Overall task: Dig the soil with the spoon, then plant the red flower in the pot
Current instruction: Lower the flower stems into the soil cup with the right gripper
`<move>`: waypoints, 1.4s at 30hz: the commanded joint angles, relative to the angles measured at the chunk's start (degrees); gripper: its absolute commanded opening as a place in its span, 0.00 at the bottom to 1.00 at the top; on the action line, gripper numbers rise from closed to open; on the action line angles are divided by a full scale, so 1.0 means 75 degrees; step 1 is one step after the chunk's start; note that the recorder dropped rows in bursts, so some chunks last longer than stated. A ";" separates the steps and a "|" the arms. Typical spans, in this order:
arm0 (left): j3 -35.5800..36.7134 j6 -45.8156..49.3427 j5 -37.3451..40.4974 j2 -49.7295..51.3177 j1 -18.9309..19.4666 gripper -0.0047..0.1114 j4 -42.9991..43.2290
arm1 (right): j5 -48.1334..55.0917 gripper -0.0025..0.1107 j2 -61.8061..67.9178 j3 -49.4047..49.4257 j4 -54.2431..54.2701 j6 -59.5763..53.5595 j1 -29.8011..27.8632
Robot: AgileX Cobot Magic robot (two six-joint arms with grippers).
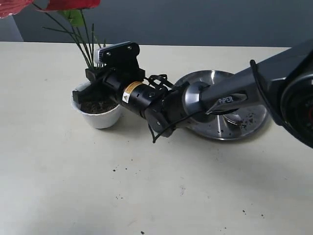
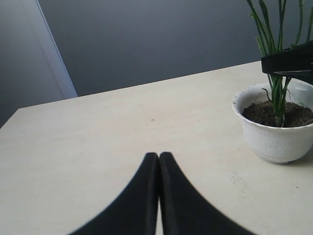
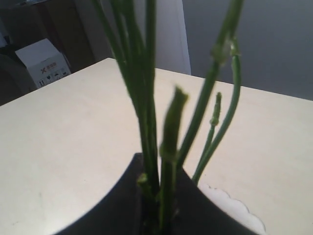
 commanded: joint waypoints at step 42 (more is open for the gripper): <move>0.0015 -0.0038 -0.0045 -0.0032 -0.0012 0.04 -0.0033 | 0.3462 0.02 0.0296 0.0210 -0.1598 -0.0129 -0.0372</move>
